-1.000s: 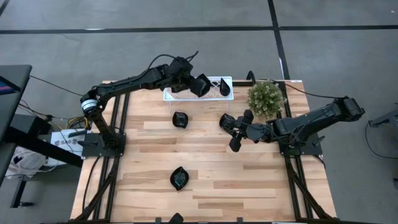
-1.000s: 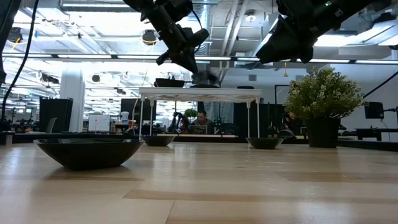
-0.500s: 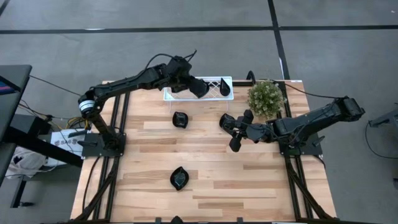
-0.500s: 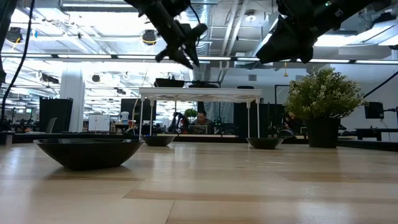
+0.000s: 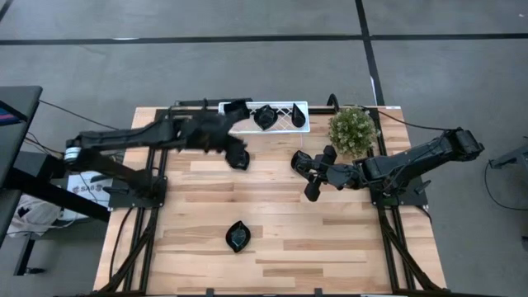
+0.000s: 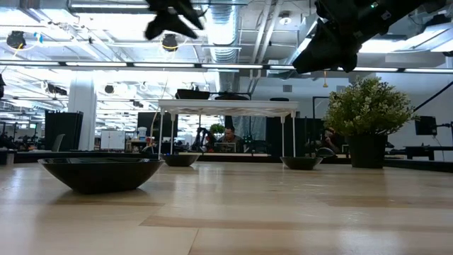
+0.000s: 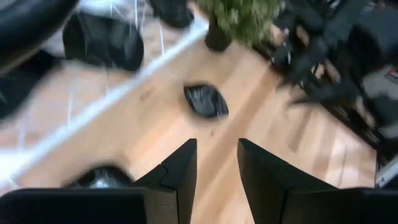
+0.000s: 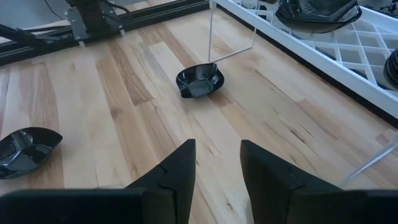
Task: Pick & Place Mini shaped plates
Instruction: Stack the leaf-shaped plate on top of the leaf-shaped plate on the shelf
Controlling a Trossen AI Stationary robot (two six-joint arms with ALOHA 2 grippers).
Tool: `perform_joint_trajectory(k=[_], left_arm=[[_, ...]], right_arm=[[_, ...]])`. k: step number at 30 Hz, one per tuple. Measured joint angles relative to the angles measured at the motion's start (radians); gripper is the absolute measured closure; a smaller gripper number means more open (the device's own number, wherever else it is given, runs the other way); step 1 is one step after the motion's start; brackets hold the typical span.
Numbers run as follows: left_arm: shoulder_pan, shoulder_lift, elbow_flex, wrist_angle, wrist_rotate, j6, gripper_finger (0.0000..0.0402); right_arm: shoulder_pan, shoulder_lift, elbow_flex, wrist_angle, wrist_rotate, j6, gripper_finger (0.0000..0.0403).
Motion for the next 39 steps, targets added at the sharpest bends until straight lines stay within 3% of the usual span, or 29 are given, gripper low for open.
perform_joint_trajectory(k=[5, 11, 17, 20, 26, 30, 34, 39], left_arm=[[-0.128, -0.131, -0.201, 0.057, -0.079, -0.128, 0.0285], [-0.212, -0.239, -0.411, 0.246, -0.163, -0.246, 0.0285], [-0.234, -0.270, -0.567, 0.434, -0.203, -0.391, 0.0285], [-0.248, -0.268, -0.618, 0.511, -0.205, -0.438, 0.0285], [-0.264, -0.268, -0.667, 0.589, -0.207, -0.442, 0.0285], [-0.264, -0.268, -0.670, 0.598, -0.208, -0.435, 0.0285], [-0.264, -0.268, -0.670, 0.607, -0.235, -0.426, 0.0285], [-0.264, -0.268, -0.670, 0.615, -0.267, -0.405, 0.0285]], right_arm=[[0.000, 0.000, 0.000, 0.006, 0.000, -0.001, 0.0281], [-0.017, 0.000, 0.000, -0.024, 0.004, 0.011, 0.0281], [-0.112, 0.000, 0.000, -0.254, -0.024, 0.268, 0.0281], [-0.144, 0.000, -0.026, -0.298, -0.093, 0.298, 0.0281], [-0.152, 0.016, -0.145, -0.031, -0.211, 0.173, 0.0281], [-0.135, 0.044, -0.186, 0.110, -0.167, 0.013, 0.0281], [-0.130, 0.118, -0.204, 0.129, -0.125, -0.159, 0.0281], [-0.130, 0.235, -0.203, 0.150, -0.129, -0.181, 0.0280]])
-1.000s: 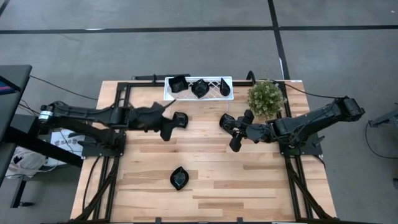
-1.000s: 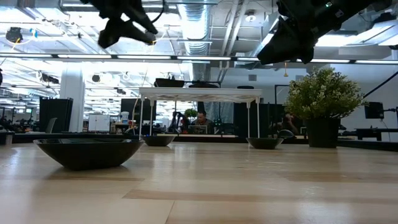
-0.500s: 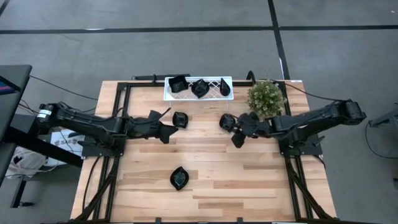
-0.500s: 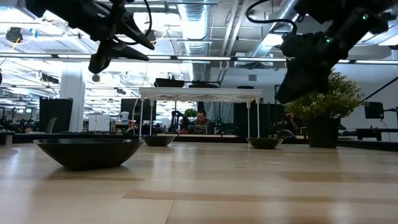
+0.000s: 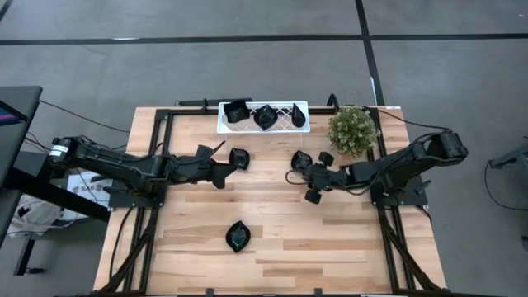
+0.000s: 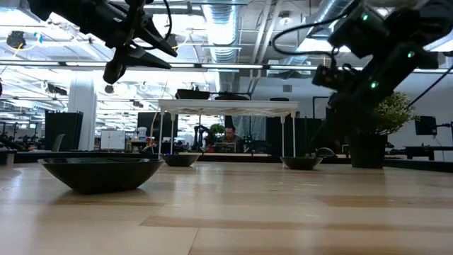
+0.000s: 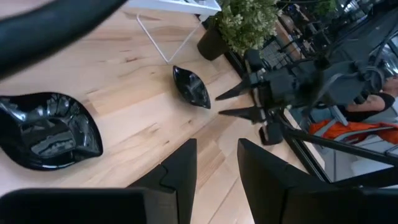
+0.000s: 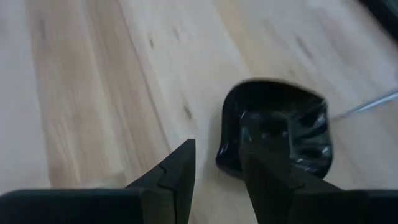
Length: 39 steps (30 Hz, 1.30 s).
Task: Pick & Place Mini shaped plates
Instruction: Stack the leaf-shaped plate on top of the leaf-shaped plate on the shelf
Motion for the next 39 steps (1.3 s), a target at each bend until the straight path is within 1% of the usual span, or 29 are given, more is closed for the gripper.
perform_joint_trajectory(k=[5, 13, 17, 25, 28, 32, 35, 38, 39], left_arm=[[0.000, 0.000, 0.000, 0.003, 0.000, 0.010, 0.0285], [0.000, 0.000, -0.011, 0.011, 0.000, 0.008, 0.0285], [0.000, 0.000, -0.014, 0.012, 0.000, 0.002, 0.0285], [0.000, 0.000, -0.015, 0.029, 0.000, -0.002, 0.0285], [0.000, 0.000, -0.015, 0.032, 0.000, -0.002, 0.0285], [0.000, 0.000, -0.015, 0.034, 0.000, -0.002, 0.0285], [0.000, 0.000, -0.015, 0.034, 0.000, -0.001, 0.0285], [0.000, 0.000, -0.015, 0.034, -0.009, -0.001, 0.0285], [0.000, 0.000, -0.015, 0.035, -0.009, -0.001, 0.0285]], right_arm=[[0.000, 0.110, 0.001, 0.095, 0.015, 0.001, 0.0280], [-0.015, 0.210, 0.001, 0.141, 0.030, 0.007, 0.0280], [-0.026, 0.226, 0.003, 0.156, 0.032, 0.009, 0.0280], [-0.041, 0.232, 0.012, 0.184, 0.102, 0.008, 0.0280], [-0.064, 0.232, 0.012, 0.184, 0.103, 0.014, 0.0283], [-0.091, 0.232, 0.012, 0.184, 0.086, 0.044, 0.0307], [-0.100, 0.232, 0.012, 0.186, 0.019, 0.063, 0.0343], [-0.101, 0.228, 0.015, 0.199, -0.026, 0.099, 0.0387], [-0.099, 0.228, 0.016, 0.206, -0.038, 0.102, 0.0394]])
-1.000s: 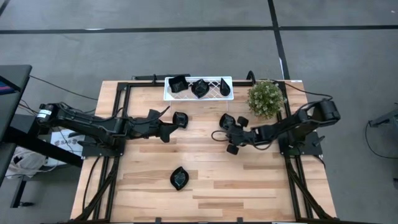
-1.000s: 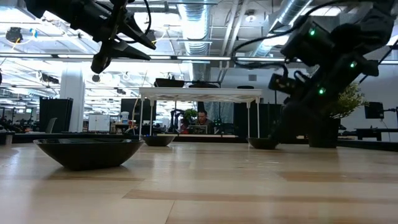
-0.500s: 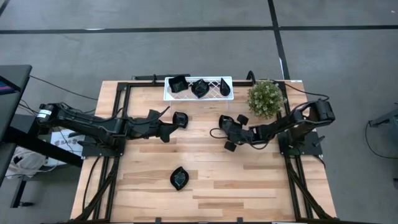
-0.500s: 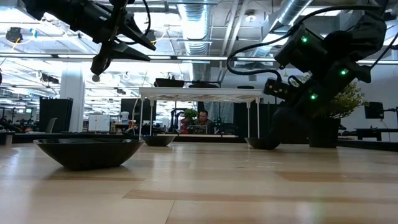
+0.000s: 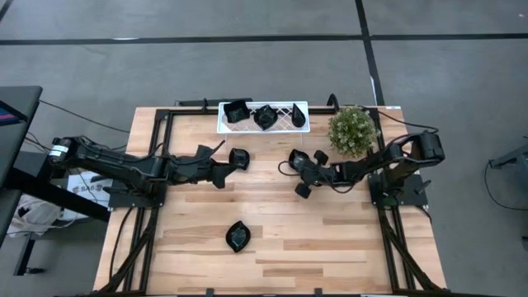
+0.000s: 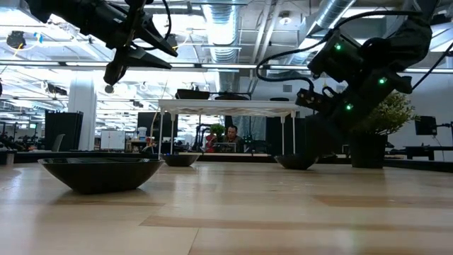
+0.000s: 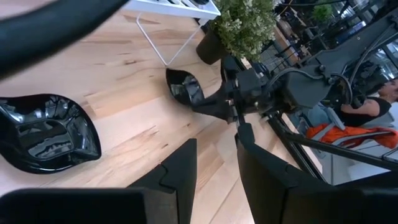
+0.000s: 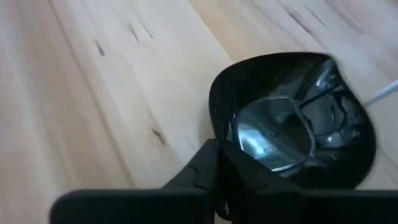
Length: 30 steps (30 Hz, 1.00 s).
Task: Pick & Place Mini shaped plates
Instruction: Stack the leaf-shaped plate on top of the leaf-shaped plate on the shelf
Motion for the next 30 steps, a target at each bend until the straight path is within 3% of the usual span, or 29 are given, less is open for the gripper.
perform_joint_trajectory(k=[11, 20, 30], left_arm=[[0.000, 0.000, 0.000, 0.000, -0.001, 0.002, 0.0285], [0.000, 0.000, 0.000, 0.001, -0.001, 0.002, 0.0285], [-0.002, 0.000, 0.000, 0.001, 0.029, 0.007, 0.0285]], right_arm=[[0.115, 0.000, 0.034, 0.015, -0.139, -0.054, 0.0398], [0.163, 0.000, 0.067, 0.016, -0.388, -0.105, 0.0401], [0.272, 0.000, 0.067, 0.016, -0.517, -0.061, 0.0402]])
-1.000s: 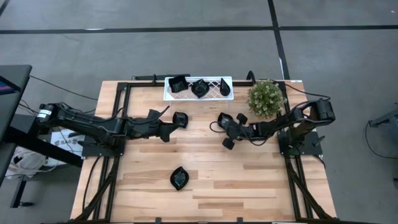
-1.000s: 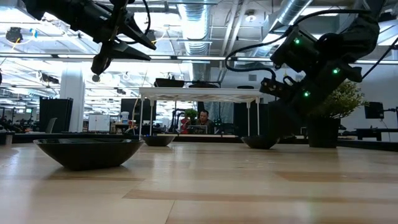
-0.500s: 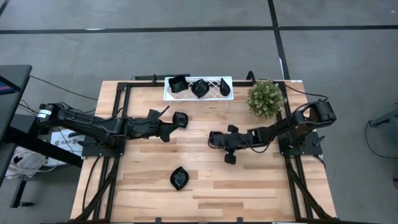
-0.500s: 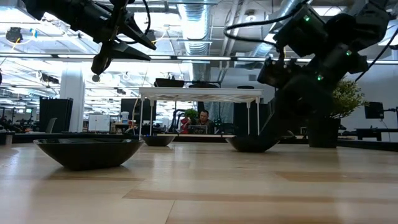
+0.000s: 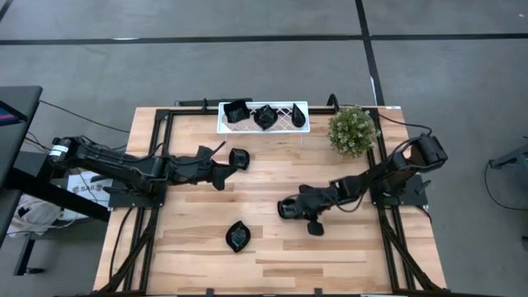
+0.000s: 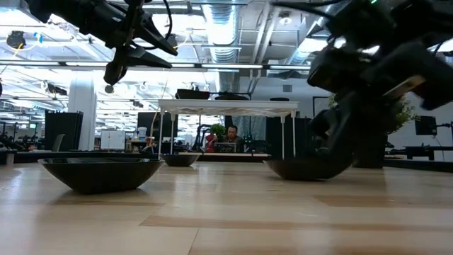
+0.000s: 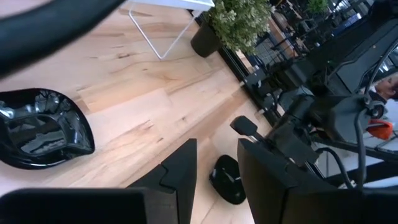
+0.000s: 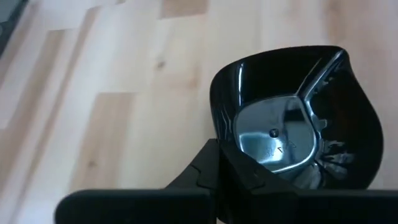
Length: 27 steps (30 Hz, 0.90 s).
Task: Pick & Place Mini shaped plates
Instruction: Stack the leaf-shaped plate on top of the leaf-shaped plate on the shelf
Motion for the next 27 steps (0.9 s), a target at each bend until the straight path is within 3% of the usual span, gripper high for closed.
perform_joint_trajectory(k=[5, 11, 27], left_arm=[[0.000, 0.000, 0.000, 0.000, 0.035, 0.000, 0.0285], [-0.010, 0.000, 0.000, 0.000, 0.115, 0.003, 0.0285], [-0.168, 0.000, 0.000, -0.002, 0.080, 0.011, 0.0285]], right_arm=[[0.079, 0.000, 0.012, -0.006, 0.015, 0.095, 0.0402], [0.162, 0.002, 0.123, -0.048, 0.170, 0.168, 0.0403], [0.126, 0.002, 0.555, -0.497, 0.501, 0.185, 0.0403]])
